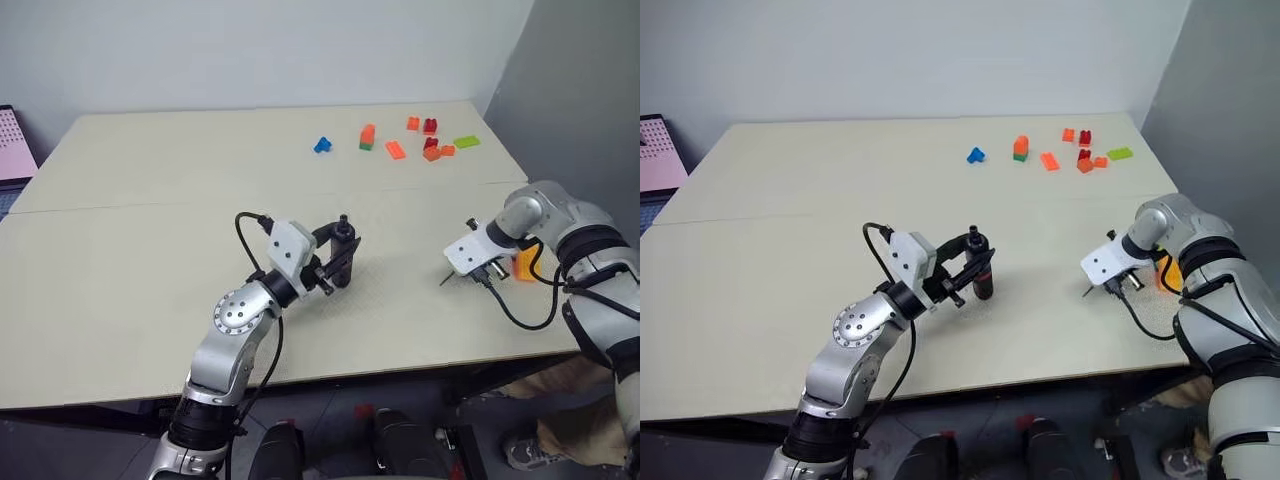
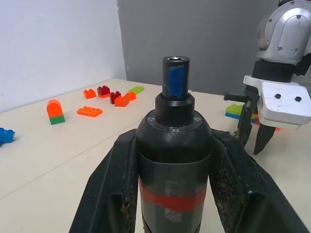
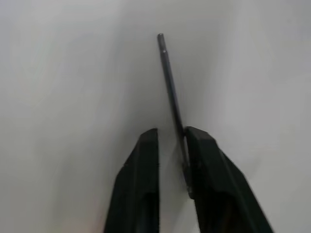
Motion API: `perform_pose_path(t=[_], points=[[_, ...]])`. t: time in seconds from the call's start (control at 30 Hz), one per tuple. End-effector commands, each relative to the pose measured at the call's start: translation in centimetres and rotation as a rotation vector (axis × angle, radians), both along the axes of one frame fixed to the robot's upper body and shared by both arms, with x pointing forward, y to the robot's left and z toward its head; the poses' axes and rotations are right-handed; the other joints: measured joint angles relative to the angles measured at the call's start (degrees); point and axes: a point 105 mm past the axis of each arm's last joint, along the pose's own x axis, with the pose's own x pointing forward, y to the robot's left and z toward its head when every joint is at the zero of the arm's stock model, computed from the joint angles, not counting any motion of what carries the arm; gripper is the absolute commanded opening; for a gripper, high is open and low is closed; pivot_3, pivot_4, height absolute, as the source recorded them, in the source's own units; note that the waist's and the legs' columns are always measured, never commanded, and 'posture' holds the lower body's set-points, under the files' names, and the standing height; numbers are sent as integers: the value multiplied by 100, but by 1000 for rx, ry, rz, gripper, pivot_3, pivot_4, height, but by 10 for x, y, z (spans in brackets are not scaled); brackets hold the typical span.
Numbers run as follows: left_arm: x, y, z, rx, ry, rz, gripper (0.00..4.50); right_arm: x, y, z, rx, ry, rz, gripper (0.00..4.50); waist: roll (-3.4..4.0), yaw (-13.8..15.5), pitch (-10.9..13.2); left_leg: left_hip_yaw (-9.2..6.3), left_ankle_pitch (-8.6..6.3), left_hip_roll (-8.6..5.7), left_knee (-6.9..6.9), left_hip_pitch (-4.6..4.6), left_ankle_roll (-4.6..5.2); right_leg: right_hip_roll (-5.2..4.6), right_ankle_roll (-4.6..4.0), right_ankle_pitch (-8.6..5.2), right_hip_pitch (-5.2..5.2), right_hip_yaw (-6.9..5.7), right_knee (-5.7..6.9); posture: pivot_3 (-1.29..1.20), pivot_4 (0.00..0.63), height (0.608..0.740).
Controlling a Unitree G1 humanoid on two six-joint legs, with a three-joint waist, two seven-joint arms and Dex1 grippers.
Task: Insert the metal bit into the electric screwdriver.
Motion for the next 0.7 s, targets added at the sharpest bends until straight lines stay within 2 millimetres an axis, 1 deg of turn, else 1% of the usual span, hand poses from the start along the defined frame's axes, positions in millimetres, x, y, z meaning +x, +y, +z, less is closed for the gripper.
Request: perform_pose_path(t=[0.03, 0.07, 0.13, 0.23, 0.33, 0.47, 0.53, 0.63, 0.7], points=[[-4, -2, 15, -12, -67, -14, 1643, 4, 7, 10, 67, -45, 16, 0, 1, -2, 1, 0, 0, 0, -1, 0, 0, 0, 7, 4, 0, 0, 0, 0, 150, 740], [-3, -2, 15, -11, -67, -15, 1643, 4, 8, 12, 75, -50, 19, 0, 3, 0, 2, -1, 0, 0, -1, -1, 0, 0, 21, 12, -1, -1, 0, 0, 150, 740], [-3, -2, 15, -11, -70, -19, 1643, 6, 11, 17, 101, -65, 24, 0, 5, 4, 3, -1, 0, 0, -1, -3, 0, 0, 21, 12, -2, -1, -1, 0, 150, 740], [-3, -2, 18, -5, -87, -25, 1643, 9, 21, 36, 215, -109, 32, 0, 8, 9, 6, -3, 0, -1, -1, -12, 0, 0, 22, 12, -6, -2, -3, 0, 150, 740], [-2, 0, 19, -11, -84, -22, 1643, 11, 31, 62, 416, -151, 6, 0, 10, 11, 7, -5, 0, -1, -1, -26, 0, 0, 23, 14, -21, -3, -2, 0, 150, 740], [0, 1, 20, -17, -83, -11, 1643, 7, 33, 87, 655, -168, -51, 0, 11, 35, 8, -9, 0, -1, -1, -34, 0, 0, 22, 15, -26, -5, -3, 0, 150, 740], [2, 3, 21, -24, -81, 0, 1643, 3, 37, 101, 814, -175, -95, 0, 11, 66, 8, -12, 0, -1, 0, -37, 0, 0, 22, 15, -26, -6, -4, 0, 150, 740], [5, 4, 22, -39, -75, 17, 1643, -10, 44, 129, 1151, -165, -205, 0, 11, 157, 8, -17, 0, -2, 1, -44, 0, 0, 22, 15, -30, -7, -3, 0, 150, 740], [6, 3, 24, -56, -66, 21, 1643, -23, 50, 143, 1357, -139, -278, 0, 16, 170, 10, -17, 0, -2, 1, -50, 0, 0, 22, 15, -41, -5, 0, 0, 150, 740]])
